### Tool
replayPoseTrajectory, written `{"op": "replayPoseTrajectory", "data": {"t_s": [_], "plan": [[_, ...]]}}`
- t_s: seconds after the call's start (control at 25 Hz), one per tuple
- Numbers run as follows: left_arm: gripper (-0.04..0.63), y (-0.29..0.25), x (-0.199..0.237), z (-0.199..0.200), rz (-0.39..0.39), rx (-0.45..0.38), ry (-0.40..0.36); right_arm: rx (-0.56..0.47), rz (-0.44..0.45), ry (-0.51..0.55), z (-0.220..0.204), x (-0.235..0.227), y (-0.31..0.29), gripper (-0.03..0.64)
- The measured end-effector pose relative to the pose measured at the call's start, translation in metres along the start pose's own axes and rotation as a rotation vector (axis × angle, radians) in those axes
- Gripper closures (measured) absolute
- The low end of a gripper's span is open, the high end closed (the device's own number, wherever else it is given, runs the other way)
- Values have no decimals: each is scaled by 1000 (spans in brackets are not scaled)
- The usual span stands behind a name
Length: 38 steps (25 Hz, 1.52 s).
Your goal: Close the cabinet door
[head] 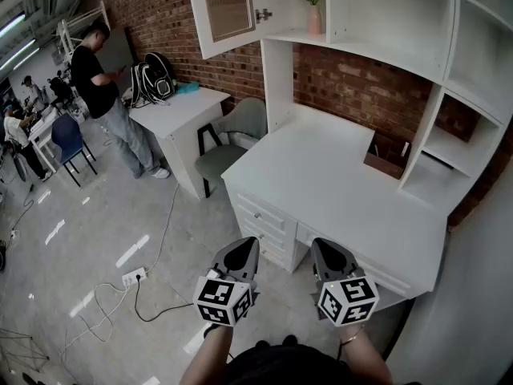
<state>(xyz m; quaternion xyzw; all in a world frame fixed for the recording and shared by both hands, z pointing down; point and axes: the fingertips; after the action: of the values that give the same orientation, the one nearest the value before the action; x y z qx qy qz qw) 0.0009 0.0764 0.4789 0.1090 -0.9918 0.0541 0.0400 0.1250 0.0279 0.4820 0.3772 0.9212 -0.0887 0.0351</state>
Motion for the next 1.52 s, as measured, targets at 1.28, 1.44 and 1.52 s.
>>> {"op": "replayPoseTrajectory", "data": {"t_s": [1.28,1.44,1.52], "plan": [[586,-105,91,19,14,-4,3,-18,84,11,35,-26,-133,617],[586,-142,132,33,-6,-8,-3,-30,82,20,54,-28,-184,617],[586,-160,149,43,-18,-12,-12,-39,79,23,64,-30,-208,617]]}}
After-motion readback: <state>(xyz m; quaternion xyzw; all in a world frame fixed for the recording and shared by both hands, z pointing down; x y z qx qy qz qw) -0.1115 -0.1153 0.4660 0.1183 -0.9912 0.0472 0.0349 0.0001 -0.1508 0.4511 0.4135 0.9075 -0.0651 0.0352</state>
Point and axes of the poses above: the fingertips, and each gripper's own axes: y backward along the fingers, x to its left, z out of its top, and after that the axes turned 6 degrees about -z, right-handed
